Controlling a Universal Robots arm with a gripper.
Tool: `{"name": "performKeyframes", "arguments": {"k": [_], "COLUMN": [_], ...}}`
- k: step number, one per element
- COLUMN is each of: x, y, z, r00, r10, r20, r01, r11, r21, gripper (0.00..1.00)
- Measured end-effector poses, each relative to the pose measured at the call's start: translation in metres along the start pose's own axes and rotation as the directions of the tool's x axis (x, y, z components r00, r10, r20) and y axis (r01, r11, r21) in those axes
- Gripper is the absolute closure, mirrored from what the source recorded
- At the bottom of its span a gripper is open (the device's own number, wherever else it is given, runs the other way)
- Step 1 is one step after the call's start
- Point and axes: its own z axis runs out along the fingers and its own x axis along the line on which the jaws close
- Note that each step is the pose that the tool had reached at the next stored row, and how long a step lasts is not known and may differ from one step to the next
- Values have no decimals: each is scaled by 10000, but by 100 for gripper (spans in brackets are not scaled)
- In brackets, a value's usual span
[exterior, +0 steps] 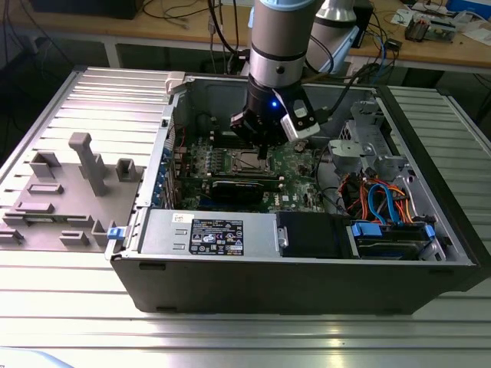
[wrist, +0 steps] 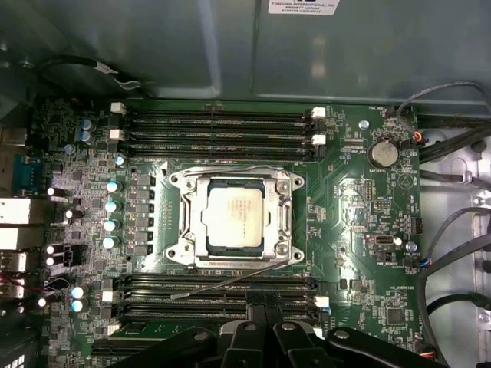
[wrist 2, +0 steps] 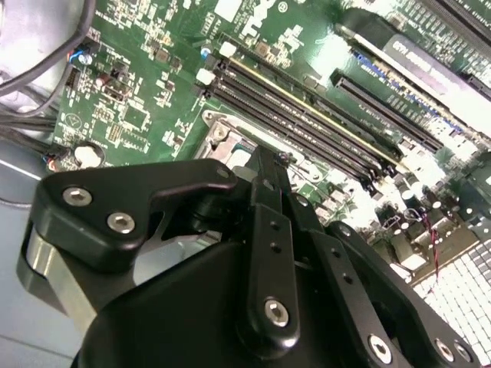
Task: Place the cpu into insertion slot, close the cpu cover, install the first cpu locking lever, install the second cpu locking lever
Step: 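Install the second cpu locking lever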
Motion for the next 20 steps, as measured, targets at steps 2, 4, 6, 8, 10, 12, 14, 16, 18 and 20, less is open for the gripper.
{"name": "performKeyframes", "arguments": {"k": [2,4,6,8,10,12,14,16,18,20], "x": [1,1,2,2,2,4,6,11,19,45], "y": [-1,-1,-1,-1,-1,-1,-3,-15,-27,-37], "z": [1,2,1,2,2,4,27,46,59,72], "r00": [10000,10000,10000,10000,10000,10000,10000,10000,10000,10000], "r10": [1,2,2,2,2,4,-3,-6,-26,-91], "r20": [-4,-4,-4,-4,-4,-3,-7,-22,-26,-33], "r01": [-1,-2,-2,-2,-2,-4,3,6,26,90], "r11": [10000,10000,10000,10000,10000,10000,10000,10000,9999,9997], "r21": [-3,-4,-3,-3,-3,-3,-18,-42,-111,-209], "gripper": [89,89,89,89,89,89,89,89,89,89]}}
